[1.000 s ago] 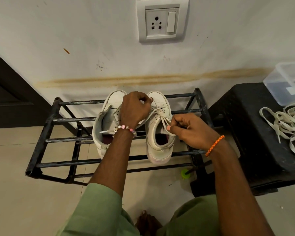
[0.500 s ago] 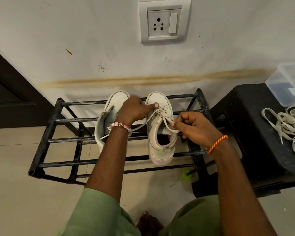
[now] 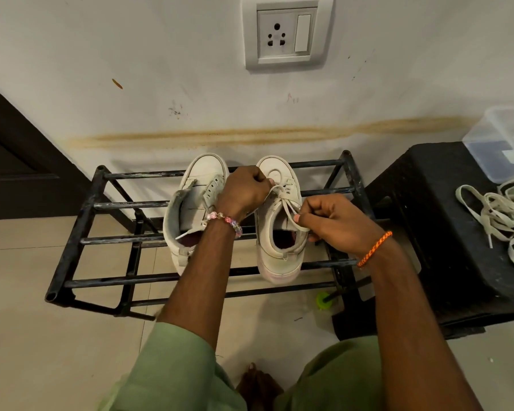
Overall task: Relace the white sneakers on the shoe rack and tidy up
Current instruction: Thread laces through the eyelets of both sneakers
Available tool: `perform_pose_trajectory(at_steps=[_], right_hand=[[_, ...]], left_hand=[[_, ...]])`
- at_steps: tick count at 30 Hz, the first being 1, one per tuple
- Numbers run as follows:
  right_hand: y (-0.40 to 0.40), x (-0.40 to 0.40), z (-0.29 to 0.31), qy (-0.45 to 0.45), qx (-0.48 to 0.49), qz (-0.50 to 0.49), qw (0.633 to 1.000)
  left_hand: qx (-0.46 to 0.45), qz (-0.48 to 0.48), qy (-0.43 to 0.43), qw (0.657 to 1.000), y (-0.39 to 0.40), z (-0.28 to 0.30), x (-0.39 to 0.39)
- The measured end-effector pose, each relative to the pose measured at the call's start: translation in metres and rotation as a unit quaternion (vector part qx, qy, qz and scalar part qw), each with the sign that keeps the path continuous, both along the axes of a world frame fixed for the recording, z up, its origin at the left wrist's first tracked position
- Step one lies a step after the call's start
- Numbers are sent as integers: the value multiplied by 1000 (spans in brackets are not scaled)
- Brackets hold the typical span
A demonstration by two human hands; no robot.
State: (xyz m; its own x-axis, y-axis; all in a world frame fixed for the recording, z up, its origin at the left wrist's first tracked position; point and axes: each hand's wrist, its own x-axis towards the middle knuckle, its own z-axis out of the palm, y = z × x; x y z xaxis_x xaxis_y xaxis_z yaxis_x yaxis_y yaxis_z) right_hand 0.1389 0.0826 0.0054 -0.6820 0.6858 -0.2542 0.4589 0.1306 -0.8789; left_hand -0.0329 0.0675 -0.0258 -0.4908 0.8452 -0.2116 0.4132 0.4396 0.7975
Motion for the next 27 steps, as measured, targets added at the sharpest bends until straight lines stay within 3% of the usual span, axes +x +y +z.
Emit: perform_pose_trajectory(at_steps=[10,14,17,19,21,23,27], right_hand=[[-4,2,8,-28,7,50,998],[1,9,14,9,-40,-77,996],[13,14,2,-70,-51,-131,988],[15,14,-10,-139,-33,-82,986],[15,8,-18,-159,2,-55,986],[16,4,-22,-152,29,-68,986],[18,0,-23,-142,12,-97,985]], left_hand=[[16,27,55,998,1,-3,7],[5,-35,8,999,-7,10,-4],[-108,-101,-45,988,-15,38,-16],[-205,-183,-8,961,-21,53,-20],[-245,-250,60,935,-24,59,-18],[-216,-222,126,942,-23,59,-16],[-65,-103,203,972,-20,57,-16]])
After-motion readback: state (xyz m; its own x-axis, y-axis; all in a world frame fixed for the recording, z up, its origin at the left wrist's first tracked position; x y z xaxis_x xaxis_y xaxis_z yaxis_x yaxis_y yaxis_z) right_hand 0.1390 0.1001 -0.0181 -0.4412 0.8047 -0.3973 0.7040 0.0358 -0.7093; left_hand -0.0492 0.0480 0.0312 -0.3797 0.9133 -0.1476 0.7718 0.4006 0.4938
